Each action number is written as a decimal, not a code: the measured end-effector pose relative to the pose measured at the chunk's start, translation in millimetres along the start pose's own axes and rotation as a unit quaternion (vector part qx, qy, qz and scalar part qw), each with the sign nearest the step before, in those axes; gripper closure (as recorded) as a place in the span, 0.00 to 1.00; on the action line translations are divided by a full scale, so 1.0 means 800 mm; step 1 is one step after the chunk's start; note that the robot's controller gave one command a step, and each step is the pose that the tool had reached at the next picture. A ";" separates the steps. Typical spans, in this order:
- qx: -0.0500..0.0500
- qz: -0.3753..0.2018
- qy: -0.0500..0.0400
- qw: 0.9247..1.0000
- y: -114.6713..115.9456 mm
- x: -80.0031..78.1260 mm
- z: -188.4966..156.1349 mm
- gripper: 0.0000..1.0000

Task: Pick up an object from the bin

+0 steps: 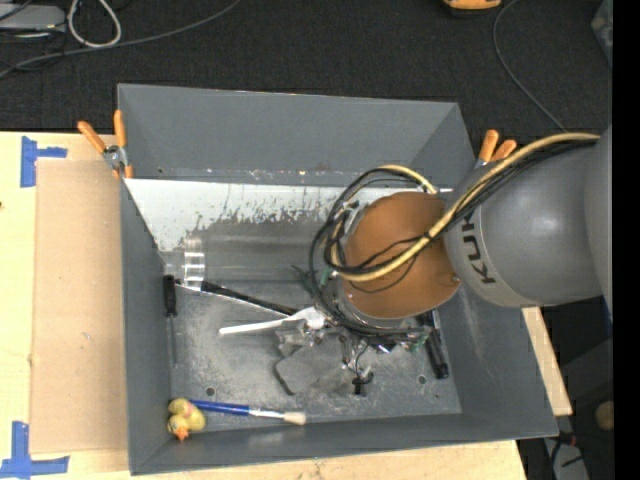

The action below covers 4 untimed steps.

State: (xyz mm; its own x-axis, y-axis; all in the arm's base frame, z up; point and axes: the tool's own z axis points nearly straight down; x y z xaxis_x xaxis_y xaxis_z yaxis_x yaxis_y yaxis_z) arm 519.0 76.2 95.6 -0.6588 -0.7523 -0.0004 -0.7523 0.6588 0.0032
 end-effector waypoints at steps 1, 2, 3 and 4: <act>-0.002 0.018 0.002 1.000 -0.004 -0.017 0.032 1.00; -0.002 0.018 0.002 1.000 -0.004 -0.017 0.032 1.00; -0.003 0.019 0.003 1.000 -0.003 -0.016 0.022 1.00; -0.002 0.019 0.001 1.000 -0.003 -0.018 0.001 1.00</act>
Offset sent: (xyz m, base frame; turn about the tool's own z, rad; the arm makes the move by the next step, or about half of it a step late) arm 0.0000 0.0000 0.0000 0.0000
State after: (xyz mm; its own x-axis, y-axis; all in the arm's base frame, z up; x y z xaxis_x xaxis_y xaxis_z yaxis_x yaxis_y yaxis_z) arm 530.1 85.4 95.0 -0.6864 -0.7273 0.0017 -0.7272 0.6864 0.0070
